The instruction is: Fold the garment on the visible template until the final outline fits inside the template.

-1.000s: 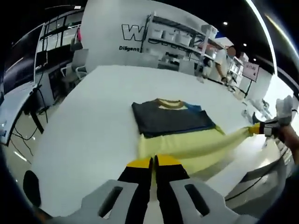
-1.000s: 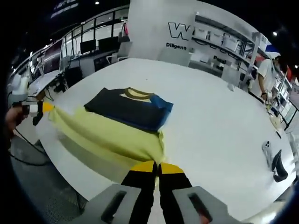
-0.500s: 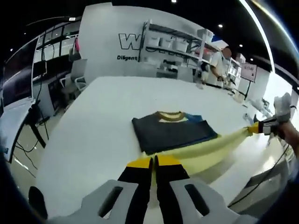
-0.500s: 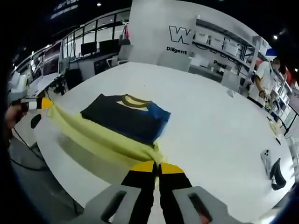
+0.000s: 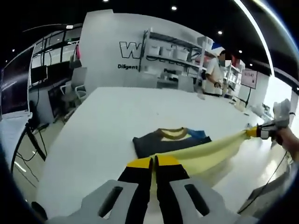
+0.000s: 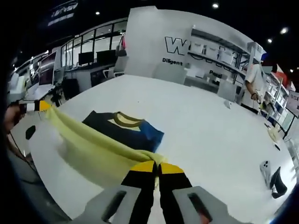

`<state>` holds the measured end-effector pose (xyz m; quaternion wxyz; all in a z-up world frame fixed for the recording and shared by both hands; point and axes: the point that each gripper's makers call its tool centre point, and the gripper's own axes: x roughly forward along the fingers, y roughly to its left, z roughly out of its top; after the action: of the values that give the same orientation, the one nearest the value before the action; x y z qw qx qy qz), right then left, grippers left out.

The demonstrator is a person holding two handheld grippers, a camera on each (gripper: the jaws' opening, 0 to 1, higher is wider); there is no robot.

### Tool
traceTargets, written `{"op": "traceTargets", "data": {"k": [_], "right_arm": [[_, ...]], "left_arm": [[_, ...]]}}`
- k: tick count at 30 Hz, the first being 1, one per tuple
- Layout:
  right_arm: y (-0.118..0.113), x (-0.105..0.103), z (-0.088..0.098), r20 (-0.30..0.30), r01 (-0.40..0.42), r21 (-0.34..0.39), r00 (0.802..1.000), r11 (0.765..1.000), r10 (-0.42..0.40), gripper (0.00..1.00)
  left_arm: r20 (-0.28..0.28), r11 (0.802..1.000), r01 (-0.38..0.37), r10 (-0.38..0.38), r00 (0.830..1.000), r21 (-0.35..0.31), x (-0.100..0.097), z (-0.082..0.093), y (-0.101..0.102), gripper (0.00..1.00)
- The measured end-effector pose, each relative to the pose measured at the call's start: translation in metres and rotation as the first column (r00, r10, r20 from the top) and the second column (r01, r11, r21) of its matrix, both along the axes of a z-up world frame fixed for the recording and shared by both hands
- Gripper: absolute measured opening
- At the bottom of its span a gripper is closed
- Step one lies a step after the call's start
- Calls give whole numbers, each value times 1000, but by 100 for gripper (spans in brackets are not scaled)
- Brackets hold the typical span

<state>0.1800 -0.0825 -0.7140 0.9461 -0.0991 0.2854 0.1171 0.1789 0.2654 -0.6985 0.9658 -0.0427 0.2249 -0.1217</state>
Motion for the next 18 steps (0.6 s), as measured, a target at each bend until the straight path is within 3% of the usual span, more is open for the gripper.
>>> {"op": "traceTargets", "data": {"k": [10,13,15,16,17,18], "right_arm": [[0,27,1,27,12,34,1000,999,-13,0],[-8,36,-2,38,40,10,998,999,-41,0],[0,43,-2,55,18,90,998,996,-23,0],[0,44,-3,50,16,91,999,996,-21,0],[0,44,-5,45,15,88,999,996,-19,0],[1,45,-9,27,19,67,999,998,-21,0]], "left_arm": [[53,999,0,-2,999,33,30,10,1,0],[82,993,-43,34,996,113,44,11,18,0],[85,999,-32,28,996,36,52,14,19,0],[89,999,-43,44,995,-4,55,13,20,0],[86,999,-44,45,995,-11,56,12,20,0],[46,999,-44,44,998,15,58,3,23,0]]}}
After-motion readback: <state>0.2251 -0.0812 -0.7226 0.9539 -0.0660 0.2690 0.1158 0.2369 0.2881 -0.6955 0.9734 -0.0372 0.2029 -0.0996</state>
